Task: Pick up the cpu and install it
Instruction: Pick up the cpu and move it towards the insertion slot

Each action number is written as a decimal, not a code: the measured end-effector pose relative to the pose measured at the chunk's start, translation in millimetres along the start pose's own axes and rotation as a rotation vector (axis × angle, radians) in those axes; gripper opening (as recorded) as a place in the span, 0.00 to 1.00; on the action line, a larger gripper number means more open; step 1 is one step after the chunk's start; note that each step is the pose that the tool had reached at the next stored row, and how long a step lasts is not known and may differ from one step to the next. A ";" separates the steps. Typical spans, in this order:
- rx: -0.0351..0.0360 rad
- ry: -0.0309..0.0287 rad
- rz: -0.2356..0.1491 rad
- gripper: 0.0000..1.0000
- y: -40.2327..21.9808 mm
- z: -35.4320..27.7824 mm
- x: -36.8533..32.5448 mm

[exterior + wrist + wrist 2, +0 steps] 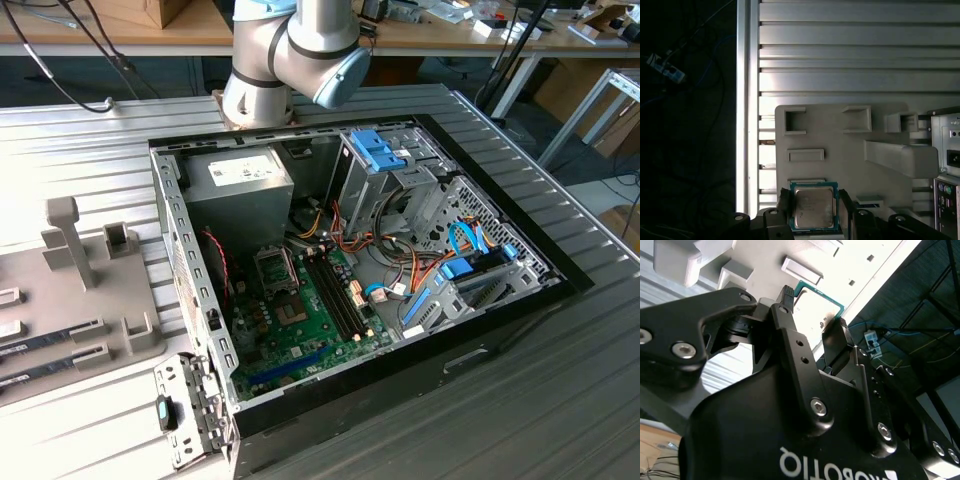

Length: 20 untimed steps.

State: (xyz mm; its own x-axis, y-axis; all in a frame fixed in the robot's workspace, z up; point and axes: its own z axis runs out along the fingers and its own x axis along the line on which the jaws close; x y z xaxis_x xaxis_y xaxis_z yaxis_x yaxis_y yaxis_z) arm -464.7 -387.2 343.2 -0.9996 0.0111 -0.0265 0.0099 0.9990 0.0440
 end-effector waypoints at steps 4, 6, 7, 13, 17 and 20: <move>-0.0001 -0.0001 0.000 0.47 0.1 -2.8 -0.1; -0.0001 -0.0002 0.000 0.47 0.3 -5.4 -0.2; -0.0001 -0.0002 0.000 0.47 0.3 -5.6 -0.1; -0.0001 -0.0002 0.000 0.47 0.4 -8.3 -0.2; 0.0000 -0.0001 0.000 0.47 0.4 -9.5 -0.3; -0.0001 -0.0002 0.000 0.47 0.5 -10.7 -0.3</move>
State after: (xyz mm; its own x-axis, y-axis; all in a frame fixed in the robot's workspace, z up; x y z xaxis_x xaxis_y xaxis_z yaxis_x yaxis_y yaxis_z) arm -464.7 -387.2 354.0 -0.9996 0.0111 -0.0267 0.0099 0.9990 0.0441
